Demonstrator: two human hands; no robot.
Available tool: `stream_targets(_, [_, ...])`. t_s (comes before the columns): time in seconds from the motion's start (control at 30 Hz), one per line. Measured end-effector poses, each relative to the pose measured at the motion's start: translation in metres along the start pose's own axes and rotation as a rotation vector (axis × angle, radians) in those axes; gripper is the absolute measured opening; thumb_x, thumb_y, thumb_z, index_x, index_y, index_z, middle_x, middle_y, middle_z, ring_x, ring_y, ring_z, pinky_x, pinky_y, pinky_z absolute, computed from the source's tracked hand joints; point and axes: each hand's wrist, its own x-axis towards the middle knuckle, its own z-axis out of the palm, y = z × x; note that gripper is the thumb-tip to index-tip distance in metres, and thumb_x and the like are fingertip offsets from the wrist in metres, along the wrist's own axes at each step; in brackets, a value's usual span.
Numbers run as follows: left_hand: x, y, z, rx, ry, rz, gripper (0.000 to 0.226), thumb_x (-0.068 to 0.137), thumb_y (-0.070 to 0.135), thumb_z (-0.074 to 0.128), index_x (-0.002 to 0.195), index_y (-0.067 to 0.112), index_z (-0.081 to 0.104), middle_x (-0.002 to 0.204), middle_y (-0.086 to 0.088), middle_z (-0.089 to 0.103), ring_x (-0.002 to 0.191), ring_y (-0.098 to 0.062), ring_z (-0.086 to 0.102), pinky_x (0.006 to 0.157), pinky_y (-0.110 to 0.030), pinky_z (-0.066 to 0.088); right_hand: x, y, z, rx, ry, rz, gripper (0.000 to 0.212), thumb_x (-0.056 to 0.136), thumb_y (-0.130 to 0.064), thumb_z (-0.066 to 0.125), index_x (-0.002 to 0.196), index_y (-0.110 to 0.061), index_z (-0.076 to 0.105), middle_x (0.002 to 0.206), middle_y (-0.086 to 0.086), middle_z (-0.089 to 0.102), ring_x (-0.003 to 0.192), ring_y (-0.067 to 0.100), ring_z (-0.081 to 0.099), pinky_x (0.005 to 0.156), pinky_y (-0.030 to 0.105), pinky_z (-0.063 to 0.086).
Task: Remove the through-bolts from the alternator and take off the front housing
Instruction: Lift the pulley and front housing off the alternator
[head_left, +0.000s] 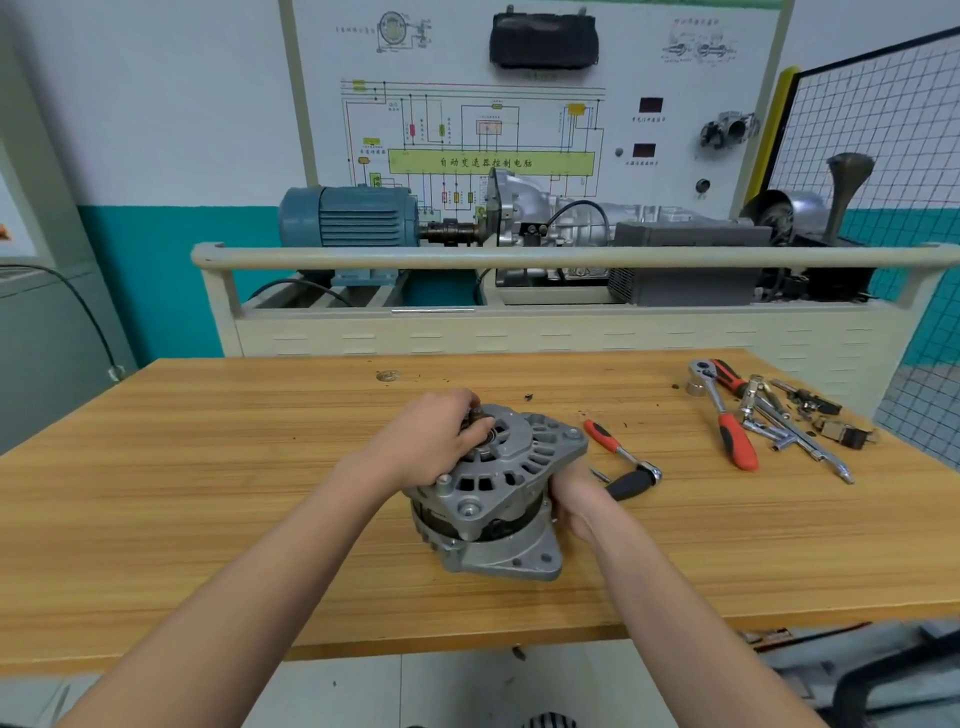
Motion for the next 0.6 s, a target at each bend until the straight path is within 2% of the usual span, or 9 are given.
stream_targets(0.1, [-0.001,-0.004,-0.003,-0.070,-0.003,0.001,0.041,0.099,0.037,0.046,0.128,0.009,0.056,0.118,-0.008,0.065,0.107,-0.026,0.060,0.090,-0.039,0.048,0.003,-0.001,0.000,-0.096,0.092,-0.017,0.022,0.099,-0.012,0.043,0.096,-0.012,0.065,0.090,0.008,0.068,0.075,0.020,0.062,0.058,0.027,0.048])
stream_targets(0.17, [-0.003,-0.010,-0.005,-0.167,0.024,-0.019,0.038,0.099,0.033,0.048,0.126,0.009,0.058,0.119,-0.006,0.065,0.109,-0.023,0.059,0.092,-0.036,0.047,0.006,-0.004,0.002,-0.164,0.127,0.012,0.012,0.094,-0.012,0.054,0.091,-0.005,0.063,0.087,0.012,0.067,0.074,0.023,0.063,0.061,0.032,0.051])
stream_targets(0.3, [-0.012,-0.030,-0.007,-0.403,0.094,-0.084,0.029,0.099,0.027,0.050,0.117,0.011,0.066,0.107,0.000,0.069,0.096,-0.012,0.062,0.078,-0.020,0.046,0.009,-0.015,0.013,-0.238,0.147,-0.051,0.023,0.086,-0.020,0.069,0.073,-0.004,0.060,0.075,0.013,0.063,0.073,0.024,0.061,0.067,0.035,0.048])
stream_targets(0.5, [-0.031,-0.070,0.001,-0.832,0.243,-0.284,0.022,0.098,0.021,0.052,0.102,0.011,0.072,0.093,-0.005,0.074,0.086,-0.017,0.067,0.070,-0.025,0.052,0.016,-0.033,0.039,-0.477,0.181,-0.164,0.035,0.087,-0.018,0.066,0.056,-0.009,0.052,0.058,0.007,0.056,0.057,0.022,0.056,0.056,0.029,0.041])
stream_targets(0.6, [-0.039,-0.081,0.010,-0.979,0.286,-0.310,0.023,0.097,0.020,0.052,0.106,0.010,0.071,0.094,-0.005,0.075,0.088,-0.019,0.070,0.069,-0.024,0.055,0.015,-0.040,0.048,-0.570,0.194,-0.190,0.038,0.088,-0.019,0.064,0.054,-0.011,0.049,0.053,0.005,0.052,0.051,0.020,0.051,0.048,0.025,0.034])
